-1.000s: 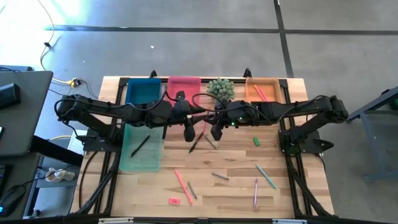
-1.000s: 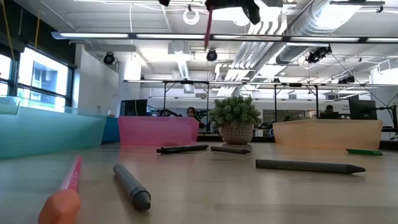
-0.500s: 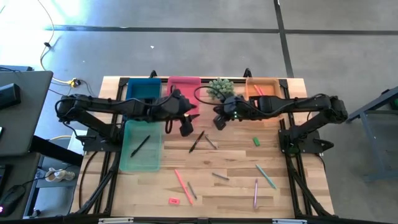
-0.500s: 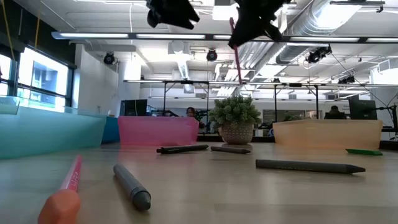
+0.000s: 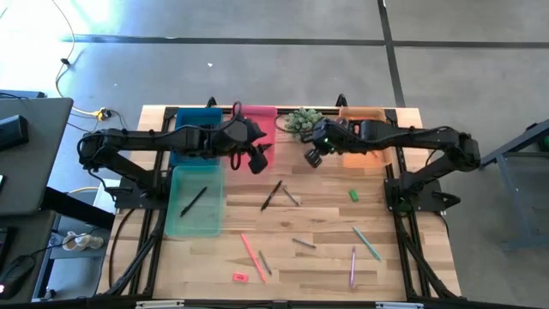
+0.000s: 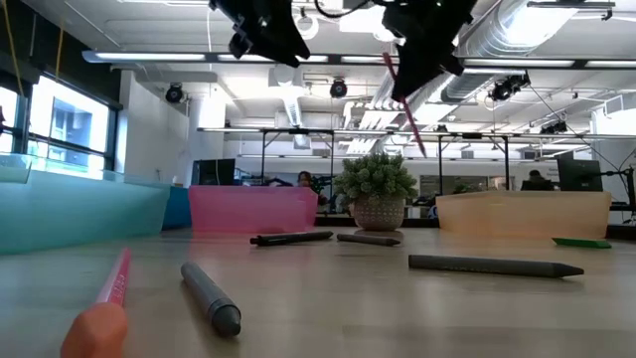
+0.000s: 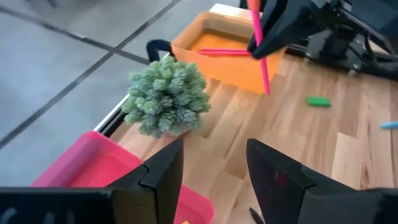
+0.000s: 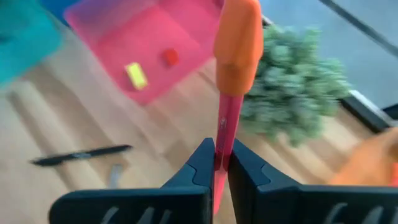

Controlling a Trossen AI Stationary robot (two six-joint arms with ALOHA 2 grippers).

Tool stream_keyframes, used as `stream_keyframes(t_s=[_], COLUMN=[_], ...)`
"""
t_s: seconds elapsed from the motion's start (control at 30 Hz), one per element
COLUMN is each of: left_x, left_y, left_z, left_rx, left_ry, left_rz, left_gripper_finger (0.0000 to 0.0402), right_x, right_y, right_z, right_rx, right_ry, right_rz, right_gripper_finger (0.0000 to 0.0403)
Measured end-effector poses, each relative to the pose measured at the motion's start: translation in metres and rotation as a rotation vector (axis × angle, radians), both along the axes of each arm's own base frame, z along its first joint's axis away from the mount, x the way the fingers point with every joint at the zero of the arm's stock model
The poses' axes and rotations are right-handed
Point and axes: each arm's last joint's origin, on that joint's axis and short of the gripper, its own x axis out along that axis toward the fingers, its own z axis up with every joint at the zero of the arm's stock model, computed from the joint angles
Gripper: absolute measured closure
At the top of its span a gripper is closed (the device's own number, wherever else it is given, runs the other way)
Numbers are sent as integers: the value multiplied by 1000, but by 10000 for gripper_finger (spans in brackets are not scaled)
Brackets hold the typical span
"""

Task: Sort crayons/erasers/pens/pencils in bins
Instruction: Put the pink pencil into the orange bin

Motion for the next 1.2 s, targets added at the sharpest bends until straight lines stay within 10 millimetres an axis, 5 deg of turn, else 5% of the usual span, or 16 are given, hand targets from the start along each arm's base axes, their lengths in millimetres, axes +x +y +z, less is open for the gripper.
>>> stream_keyframes(t_s=[0.33,0.5,0.77,1.2], left_x=[-3,-4,-11,-12], left_y=[10,9,4,-6], left_z=[0,-2,-12,-16], left_rx=[-86,-143,-238,-283], left_ry=[-66,-81,-10,18], left_rz=[101,140,209,225], left_gripper_finger=[241,241,241,241], right_x=[-49,-71,-99,-125], right_y=[-46,-71,-99,-111], right_z=[24,20,-23,-85], right_rx=[-83,-53,46,152], right_ry=[58,155,292,349], right_rz=[-86,-150,-223,-294], right_gripper_finger=[394,394,394,394])
